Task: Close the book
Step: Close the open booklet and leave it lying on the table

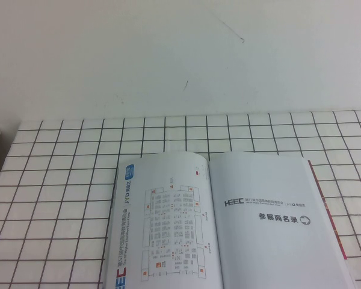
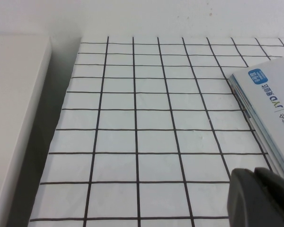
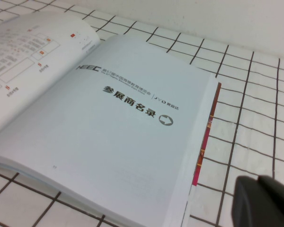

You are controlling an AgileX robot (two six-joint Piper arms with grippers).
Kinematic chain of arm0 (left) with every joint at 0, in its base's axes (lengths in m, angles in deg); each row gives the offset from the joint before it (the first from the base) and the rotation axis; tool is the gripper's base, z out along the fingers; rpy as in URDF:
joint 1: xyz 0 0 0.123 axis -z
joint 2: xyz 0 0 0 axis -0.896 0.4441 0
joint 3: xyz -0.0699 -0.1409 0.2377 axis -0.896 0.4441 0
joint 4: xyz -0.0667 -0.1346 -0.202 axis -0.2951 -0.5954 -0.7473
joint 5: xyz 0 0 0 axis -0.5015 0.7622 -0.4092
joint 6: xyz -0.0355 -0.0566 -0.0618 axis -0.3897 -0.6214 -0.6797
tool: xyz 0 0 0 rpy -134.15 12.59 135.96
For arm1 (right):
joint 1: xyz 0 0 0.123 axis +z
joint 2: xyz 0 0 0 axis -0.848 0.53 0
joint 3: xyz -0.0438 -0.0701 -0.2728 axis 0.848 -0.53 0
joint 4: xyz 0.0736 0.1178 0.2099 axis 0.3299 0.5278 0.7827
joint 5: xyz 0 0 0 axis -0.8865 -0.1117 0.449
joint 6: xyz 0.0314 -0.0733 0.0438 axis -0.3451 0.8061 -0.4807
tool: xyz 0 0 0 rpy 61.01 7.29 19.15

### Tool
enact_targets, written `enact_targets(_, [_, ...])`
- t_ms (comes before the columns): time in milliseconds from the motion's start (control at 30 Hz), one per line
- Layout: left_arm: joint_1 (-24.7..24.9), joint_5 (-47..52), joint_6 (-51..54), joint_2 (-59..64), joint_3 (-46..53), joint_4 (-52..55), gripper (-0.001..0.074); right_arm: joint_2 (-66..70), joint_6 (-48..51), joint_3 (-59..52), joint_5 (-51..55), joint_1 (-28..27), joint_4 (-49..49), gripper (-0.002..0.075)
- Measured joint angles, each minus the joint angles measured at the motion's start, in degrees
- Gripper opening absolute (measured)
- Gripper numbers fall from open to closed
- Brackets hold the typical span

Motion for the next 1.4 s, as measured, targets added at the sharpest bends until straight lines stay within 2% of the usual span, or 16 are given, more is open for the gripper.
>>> enact_targets(267, [0.0,-3.0,0.1,0.0,0.2,0.0,-0.0004,0.0,0.0,0.0,-0.6,0.0,0.1,-0.0003])
enact_targets(433, [0.0,-7.6,0.1,0.0,0.3,-5.2,-0.0004,0.0,0.0,-0.4,-5.3,0.0,0.2,-0.0003])
enact_targets(733, [0.0,-23.1,0.2,0.0,0.3,-18.1,-0.0004,0.0,0.0,-0.4,-21.8,0.0,2.3,-0.0003])
enact_targets(900, [0.0,-30.3,0.2,0.0,0.3,-20.3,-0.0004,0.0,0.2,-0.4,-28.2,0.0,2.8,-0.0003])
enact_targets(1000, [0.0,-40.4,0.1,0.0,0.3,-20.7,-0.0004,0.0,0.1,-0.4,-35.3,0.0,3.0,-0.0003])
enact_targets(1167, [0.0,-63.6,-1.8,0.0,0.3,-19.9,-0.0004,0.0,-4.1,-0.4,-49.6,0.0,3.1,-0.0003])
enact_targets(1233, [0.0,-68.9,-2.7,0.0,0.3,-19.0,-0.0004,0.0,-6.8,-0.4,-54.5,0.0,1.5,-0.0003])
enact_targets(1300, [0.0,-70.0,-3.6,0.0,-0.5,-18.3,-0.0004,0.0,-8.9,-0.4,-57.0,0.0,-2.1,-0.0003])
enact_targets(1400, [0.0,-65.0,-3.9,0.0,-5.1,-17.4,-0.0004,0.0,-10.4,1.0,-57.4,0.0,-9.4,-0.0003])
